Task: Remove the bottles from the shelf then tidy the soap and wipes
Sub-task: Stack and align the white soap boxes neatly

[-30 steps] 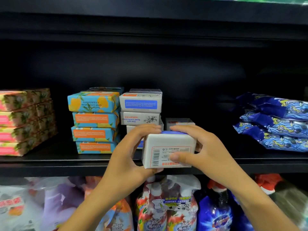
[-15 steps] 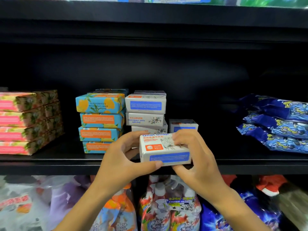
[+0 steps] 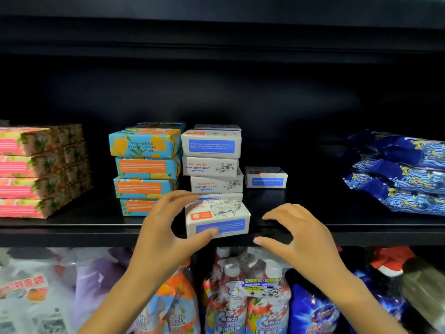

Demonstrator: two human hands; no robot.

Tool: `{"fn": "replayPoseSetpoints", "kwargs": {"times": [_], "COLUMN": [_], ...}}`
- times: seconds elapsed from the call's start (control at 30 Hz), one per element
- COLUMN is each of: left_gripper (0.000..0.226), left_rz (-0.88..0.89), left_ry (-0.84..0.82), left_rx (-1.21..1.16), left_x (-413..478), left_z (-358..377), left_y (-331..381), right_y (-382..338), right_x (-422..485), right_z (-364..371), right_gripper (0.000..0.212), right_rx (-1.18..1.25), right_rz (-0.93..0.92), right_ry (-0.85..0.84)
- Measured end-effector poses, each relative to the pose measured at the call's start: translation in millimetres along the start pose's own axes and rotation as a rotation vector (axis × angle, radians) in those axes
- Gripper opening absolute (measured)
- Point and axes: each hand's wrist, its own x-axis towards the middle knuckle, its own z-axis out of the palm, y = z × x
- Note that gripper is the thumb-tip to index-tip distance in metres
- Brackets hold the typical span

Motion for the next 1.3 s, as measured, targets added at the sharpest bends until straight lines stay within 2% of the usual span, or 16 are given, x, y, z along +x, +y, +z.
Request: {"fn": "replayPoseSetpoints", "kwargs": {"times": [0.17, 0.23, 0.53, 0.8, 0.87, 0.93, 1.0, 1.03, 1.1, 1.13, 1.23, 1.3], "left_gripper": [0.039, 0.032, 0.022, 0.027, 0.024, 0.026, 0.030, 0.029, 0.024, 0.024, 0.032, 0.034], "left_rz": [0.208, 0.277, 0.251, 0.148, 0.165, 0.207, 0.260, 0.289, 0.345, 0.359, 0.370, 0.365], "left_ry": [0.104, 0.122, 0.172, 0.139, 0.161, 0.192, 0.212, 0.206, 0.132, 0.081, -0.014, -0.027], "left_rx": [0.239, 0.256, 0.315, 0.395, 0.407, 0.403, 0.362, 0.332, 0.294, 0.299, 0.334, 0.316], "left_x": [-5, -4, 3, 14, 13, 10, 7, 5, 2, 1, 1, 0], "left_z": [8, 10, 21, 31, 32, 31, 33, 36, 46, 53, 69, 72], "left_y": [1, 1, -1, -5, -5, 0, 10, 16, 24, 25, 19, 15], "right_y": [-1, -1, 1, 3, 6, 10, 19, 26, 39, 44, 52, 54], "right_x": [-2, -2, -2, -2, 1, 10, 23, 31, 50, 59, 82, 91], "right_z": [1, 2, 3, 0, -5, -14, -22, -23, -22, -20, -13, -7], "right_gripper": [0.049, 0.049, 0.048, 0.047, 0.048, 0.044, 0.028, 0.025, 0.035, 0.044, 0.065, 0.067], "right_rx": [-0.045, -0.046, -0.059, -0.062, 0.000, 0.176, 0.350, 0.345, 0.230, 0.177, 0.093, 0.029], "right_rz": [-0.020, -0.022, -0.049, -0.063, -0.053, 0.010, 0.072, 0.080, 0.090, 0.105, 0.168, 0.180], "right_ry": [0.035, 0.045, 0.040, 0.022, -0.047, -0.136, -0.119, -0.079, -0.059, -0.101, -0.333, -0.434]}}
